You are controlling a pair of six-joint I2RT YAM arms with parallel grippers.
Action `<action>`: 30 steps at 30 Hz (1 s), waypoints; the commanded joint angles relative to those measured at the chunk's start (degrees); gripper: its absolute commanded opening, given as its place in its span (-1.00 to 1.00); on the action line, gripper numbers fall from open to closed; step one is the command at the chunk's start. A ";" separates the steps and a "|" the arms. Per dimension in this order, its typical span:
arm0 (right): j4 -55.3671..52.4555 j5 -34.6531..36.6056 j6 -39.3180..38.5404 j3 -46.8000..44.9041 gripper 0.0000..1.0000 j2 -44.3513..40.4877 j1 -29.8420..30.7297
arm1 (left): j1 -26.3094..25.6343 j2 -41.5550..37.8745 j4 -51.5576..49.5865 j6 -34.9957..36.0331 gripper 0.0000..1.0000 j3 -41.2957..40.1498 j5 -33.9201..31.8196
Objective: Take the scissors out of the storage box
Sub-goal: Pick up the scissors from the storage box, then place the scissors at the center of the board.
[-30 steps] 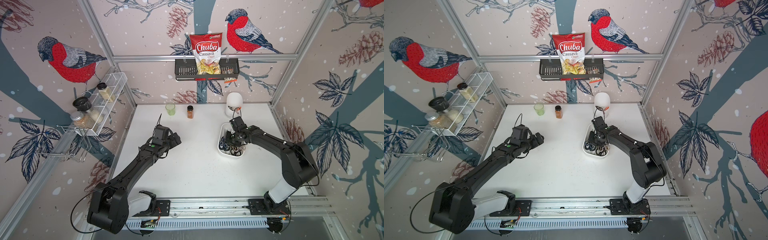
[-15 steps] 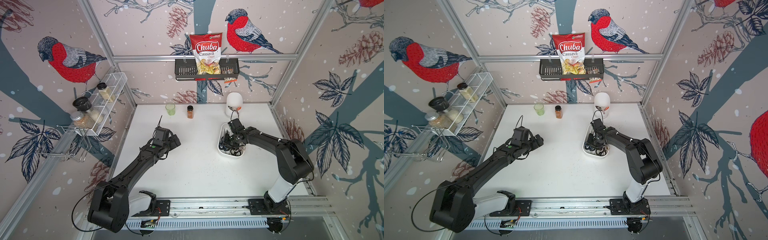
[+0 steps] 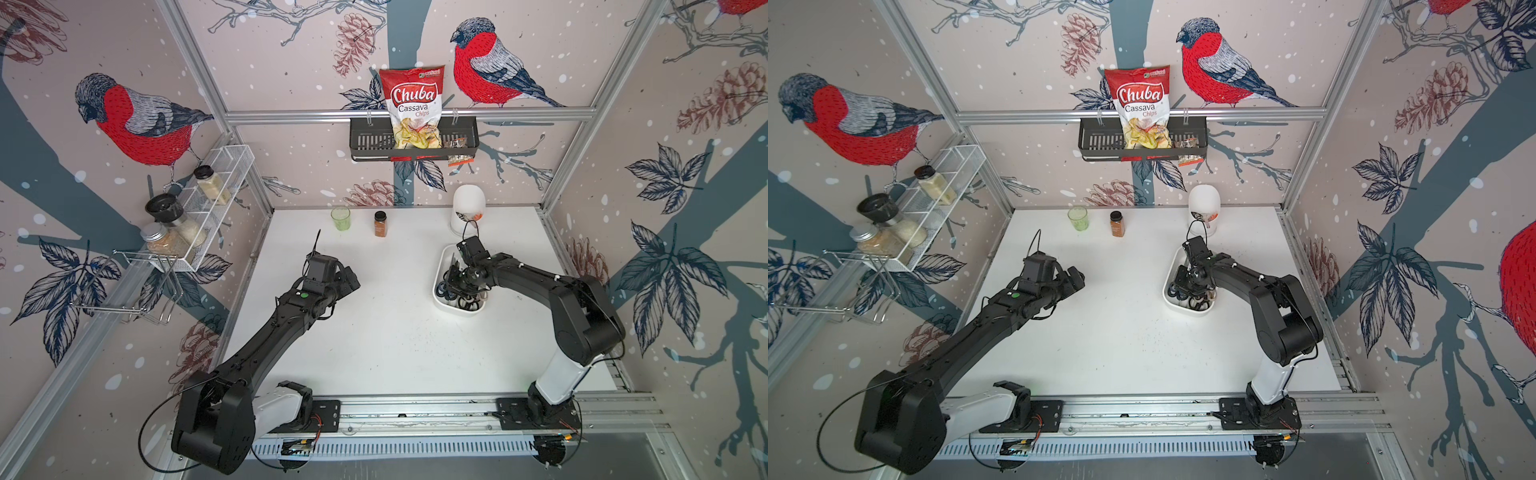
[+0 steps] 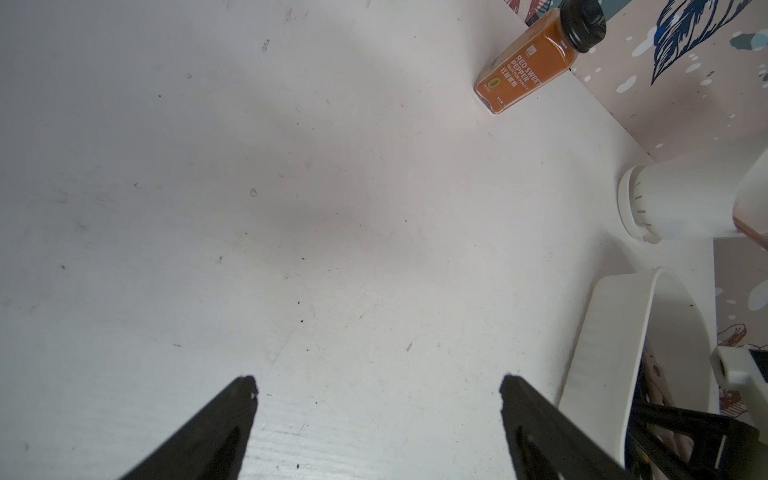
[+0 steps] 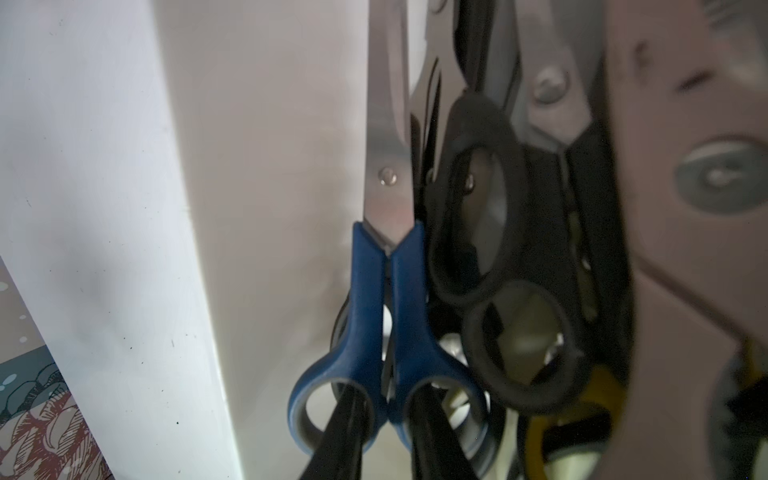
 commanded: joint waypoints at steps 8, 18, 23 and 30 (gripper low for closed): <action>-2.48 0.97 -3.09 2.90 -0.85 -6.34 -0.94 | 0.00 0.38 -1.27 -6.14 0.91 2.34 0.64; -0.12 0.54 -4.85 6.87 -0.76 -7.46 6.42 | 1.28 -1.82 -5.49 -6.14 0.91 4.14 -1.33; 2.17 2.59 -1.24 9.31 -0.76 -3.02 13.26 | 4.75 -3.62 -6.99 -4.04 0.91 2.05 0.81; 0.45 6.95 -0.10 19.41 -0.73 10.77 15.80 | 9.41 -3.16 -6.54 1.48 0.91 0.85 6.11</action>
